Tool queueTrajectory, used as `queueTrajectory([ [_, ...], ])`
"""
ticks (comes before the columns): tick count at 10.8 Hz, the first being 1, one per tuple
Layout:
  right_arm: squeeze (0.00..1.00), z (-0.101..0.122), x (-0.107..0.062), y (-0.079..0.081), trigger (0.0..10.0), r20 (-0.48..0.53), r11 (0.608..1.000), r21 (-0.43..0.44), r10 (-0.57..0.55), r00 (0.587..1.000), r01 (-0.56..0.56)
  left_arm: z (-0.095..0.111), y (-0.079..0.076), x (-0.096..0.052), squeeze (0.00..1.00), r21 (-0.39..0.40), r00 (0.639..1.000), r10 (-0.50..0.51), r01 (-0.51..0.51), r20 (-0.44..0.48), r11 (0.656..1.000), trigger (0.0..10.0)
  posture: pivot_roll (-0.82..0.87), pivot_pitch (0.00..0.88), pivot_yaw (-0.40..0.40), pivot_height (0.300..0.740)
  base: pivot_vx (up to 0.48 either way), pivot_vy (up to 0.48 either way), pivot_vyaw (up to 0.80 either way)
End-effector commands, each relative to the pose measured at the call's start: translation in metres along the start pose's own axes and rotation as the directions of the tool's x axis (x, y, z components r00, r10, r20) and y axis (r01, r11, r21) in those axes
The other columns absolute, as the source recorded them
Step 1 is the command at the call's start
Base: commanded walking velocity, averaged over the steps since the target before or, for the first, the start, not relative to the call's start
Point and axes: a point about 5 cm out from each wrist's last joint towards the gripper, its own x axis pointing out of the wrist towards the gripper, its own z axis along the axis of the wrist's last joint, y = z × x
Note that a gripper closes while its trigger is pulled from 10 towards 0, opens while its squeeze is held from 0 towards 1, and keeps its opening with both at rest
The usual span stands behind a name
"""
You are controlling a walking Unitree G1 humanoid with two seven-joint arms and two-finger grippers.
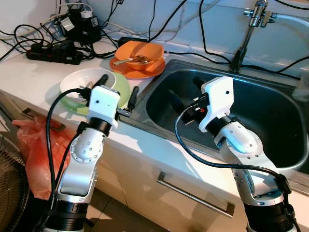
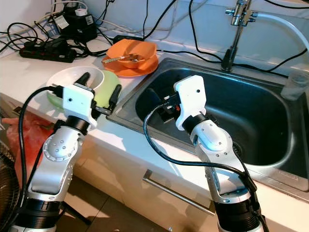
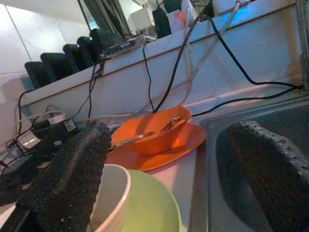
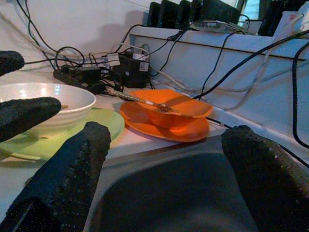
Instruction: Kitchen organization
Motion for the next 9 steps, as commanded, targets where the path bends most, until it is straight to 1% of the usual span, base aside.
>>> queueTrajectory([
  [1,0.0,0.004,-0.002,-0.001,10.0,0.015,1.0,-0.019,-0.005,1.0,0.006,-0.004,-0.001,-0.002,0.0,0.008,1.0,-0.011,0.011,-0.011,1.0,10.0,-0.02,0.0,0.042,0.74,0.0,0.0,0.0],
  [2,0.0,0.004,-0.002,-0.001,10.0,0.016,1.0,-0.019,-0.005,1.0,0.005,-0.011,0.001,-0.006,0.0,0.012,0.999,0.001,0.0,-0.039,1.0,10.0,-0.02,0.0,0.042,0.74,0.0,0.0,0.0],
  [4,0.0,0.003,-0.001,-0.001,10.0,0.015,1.0,-0.02,-0.003,1.0,0.003,-0.016,0.006,-0.009,0.0,0.026,0.998,0.021,-0.019,-0.051,0.999,10.0,-0.02,0.0,0.042,0.74,0.0,0.0,0.0],
  [5,0.0,0.003,-0.001,-0.001,10.0,0.014,1.0,-0.02,0.0,1.0,0.0,-0.023,0.01,-0.013,0.0,0.035,0.996,0.041,-0.039,-0.075,0.999,10.0,-0.02,0.0,0.037,0.74,0.0,0.0,0.0],
  [6,0.0,0.003,-0.001,-0.001,10.0,0.013,1.0,-0.02,0.002,1.0,-0.001,-0.026,0.011,-0.014,0.0,0.039,0.995,0.047,-0.044,-0.085,0.998,10.0,-0.02,0.0,0.034,0.74,0.0,0.0,0.0],
  [9,0.0,0.003,-0.002,-0.001,10.0,0.009,1.0,-0.023,0.002,1.0,-0.001,-0.034,0.014,-0.014,0.0,0.049,0.992,0.062,-0.057,-0.107,0.997,10.0,-0.02,0.0,0.033,0.74,0.0,0.0,0.0],
])
